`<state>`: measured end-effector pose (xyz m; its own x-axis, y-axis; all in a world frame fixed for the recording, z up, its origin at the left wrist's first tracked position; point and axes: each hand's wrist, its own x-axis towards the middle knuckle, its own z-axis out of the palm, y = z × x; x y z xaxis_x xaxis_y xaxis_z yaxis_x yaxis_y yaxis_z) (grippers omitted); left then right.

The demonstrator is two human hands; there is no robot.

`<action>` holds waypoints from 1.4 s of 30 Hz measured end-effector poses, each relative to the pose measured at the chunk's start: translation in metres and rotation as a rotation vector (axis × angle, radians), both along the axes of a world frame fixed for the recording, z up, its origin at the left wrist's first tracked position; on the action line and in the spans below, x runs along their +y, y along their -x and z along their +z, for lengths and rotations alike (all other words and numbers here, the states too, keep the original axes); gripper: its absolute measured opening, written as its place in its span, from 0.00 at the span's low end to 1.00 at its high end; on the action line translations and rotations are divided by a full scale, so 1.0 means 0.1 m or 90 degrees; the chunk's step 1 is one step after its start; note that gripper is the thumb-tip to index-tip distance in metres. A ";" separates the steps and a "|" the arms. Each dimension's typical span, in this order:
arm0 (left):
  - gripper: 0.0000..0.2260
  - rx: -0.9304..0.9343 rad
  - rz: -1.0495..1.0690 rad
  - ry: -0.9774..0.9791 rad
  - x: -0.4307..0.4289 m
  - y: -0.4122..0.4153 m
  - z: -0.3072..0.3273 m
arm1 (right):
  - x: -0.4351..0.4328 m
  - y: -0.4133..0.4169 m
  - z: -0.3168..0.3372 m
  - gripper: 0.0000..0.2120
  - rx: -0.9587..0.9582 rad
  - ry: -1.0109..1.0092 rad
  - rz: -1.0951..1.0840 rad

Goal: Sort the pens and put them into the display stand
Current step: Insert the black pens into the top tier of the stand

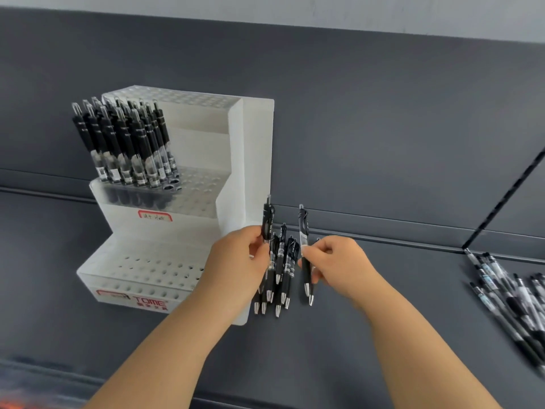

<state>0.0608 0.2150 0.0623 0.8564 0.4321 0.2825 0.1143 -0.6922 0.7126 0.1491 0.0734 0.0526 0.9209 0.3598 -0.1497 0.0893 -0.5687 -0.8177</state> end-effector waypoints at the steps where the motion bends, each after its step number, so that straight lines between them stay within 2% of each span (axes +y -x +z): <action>1: 0.06 -0.019 -0.007 0.015 0.03 0.02 0.04 | 0.04 0.02 0.05 0.09 0.005 -0.043 -0.002; 5: 0.05 -0.065 -0.038 0.064 0.22 0.10 0.22 | 0.27 0.14 0.19 0.03 0.036 -0.164 -0.014; 9: 0.05 -0.093 -0.089 0.095 0.44 0.22 0.38 | 0.52 0.25 0.32 0.07 0.050 -0.221 -0.030; 16: 0.12 -0.145 -0.157 0.184 0.88 0.38 0.64 | 0.94 0.45 0.75 0.02 -0.059 -0.284 -0.055; 19: 0.15 -0.152 -0.168 0.232 1.08 0.44 0.70 | 1.13 0.49 0.96 0.04 -0.158 -0.269 -0.070; 23: 0.14 -0.145 -0.184 0.271 1.35 0.52 0.71 | 1.40 0.47 1.19 0.07 -0.298 -0.216 -0.105; 26: 0.12 -0.141 -0.195 0.293 1.53 0.57 0.70 | 1.63 0.41 1.27 0.07 -0.358 -0.173 -0.117; 33: 0.11 -0.139 -0.227 0.280 1.82 0.68 0.66 | 1.98 0.29 1.26 0.07 -0.389 0.021 -0.084; 42: 0.12 -0.141 -0.261 0.290 1.97 0.75 0.64 | 2.12 0.35 1.23 0.09 -0.381 0.087 -0.089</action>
<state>-0.0143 0.4123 0.1261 0.9196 0.2012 0.3375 -0.2786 -0.2720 0.9211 0.1140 0.2856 0.1756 0.8964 0.2441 0.3699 0.4262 -0.7037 -0.5685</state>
